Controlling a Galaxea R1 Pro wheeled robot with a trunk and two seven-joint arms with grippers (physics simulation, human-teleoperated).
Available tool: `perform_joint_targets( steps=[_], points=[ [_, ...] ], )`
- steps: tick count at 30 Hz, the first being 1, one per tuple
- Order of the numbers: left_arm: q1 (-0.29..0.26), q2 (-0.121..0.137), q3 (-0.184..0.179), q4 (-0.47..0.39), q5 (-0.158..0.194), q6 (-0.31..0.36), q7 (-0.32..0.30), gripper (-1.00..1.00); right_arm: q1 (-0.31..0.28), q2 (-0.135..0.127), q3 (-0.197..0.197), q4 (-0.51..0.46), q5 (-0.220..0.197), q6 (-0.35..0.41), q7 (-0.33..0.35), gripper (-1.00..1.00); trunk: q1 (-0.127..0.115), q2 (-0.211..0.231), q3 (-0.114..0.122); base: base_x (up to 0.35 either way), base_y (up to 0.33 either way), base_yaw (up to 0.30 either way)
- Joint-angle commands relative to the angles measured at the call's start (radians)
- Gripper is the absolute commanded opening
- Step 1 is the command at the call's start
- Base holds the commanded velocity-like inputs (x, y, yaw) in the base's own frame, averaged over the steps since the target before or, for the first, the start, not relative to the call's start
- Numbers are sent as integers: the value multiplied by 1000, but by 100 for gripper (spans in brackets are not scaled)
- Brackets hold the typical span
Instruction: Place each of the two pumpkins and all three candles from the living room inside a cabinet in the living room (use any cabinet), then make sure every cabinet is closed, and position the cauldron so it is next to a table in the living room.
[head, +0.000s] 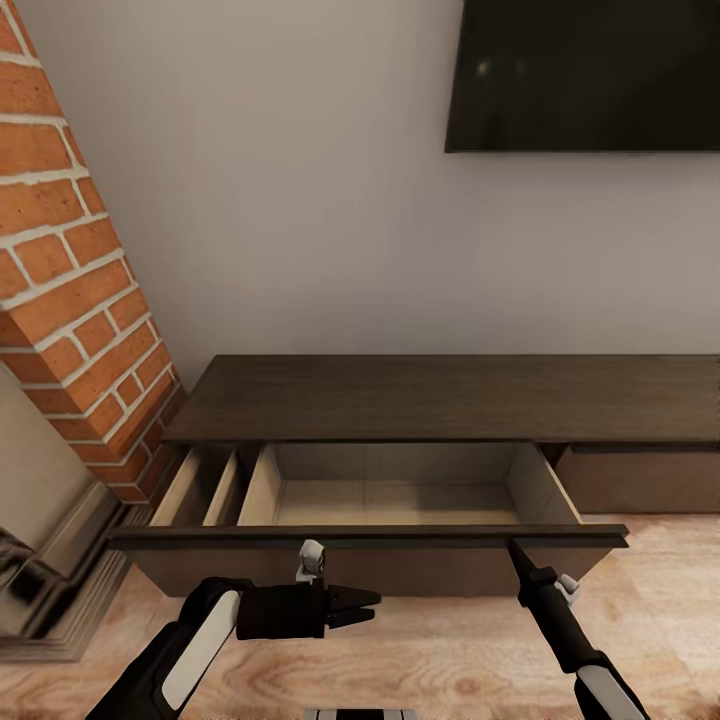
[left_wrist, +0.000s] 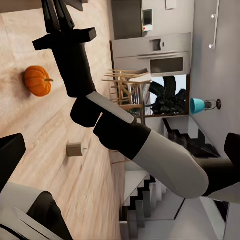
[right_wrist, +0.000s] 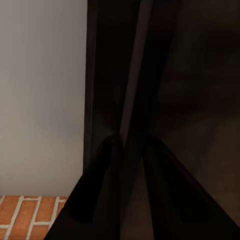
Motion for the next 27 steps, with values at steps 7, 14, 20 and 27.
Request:
perform_joint_targets(
  steps=[7, 14, 20, 27],
  points=[
    [-1, 1, -1, 0, 2, 4, -2, 100, -1, 0, 1, -4, -16, 19, 18, -100, 0, 0, -1, -90, 0, 0],
    [-1, 1, -1, 0, 7, 4, -2, 100, -1, 0, 1, -4, -16, 19, 18, -100, 0, 0, -1, -8, 0, 0],
    [-1, 1, -1, 0, 8, 4, -1, 100, -1, 0, 1, -4, -16, 19, 18, -100, 0, 0, -1, -119, 0, 0],
    [-1, 1, -1, 0, 8, 4, -2, 100, -1, 0, 1, -4, -16, 19, 18, -100, 0, 0, -1, -41, 0, 0]
  ],
)
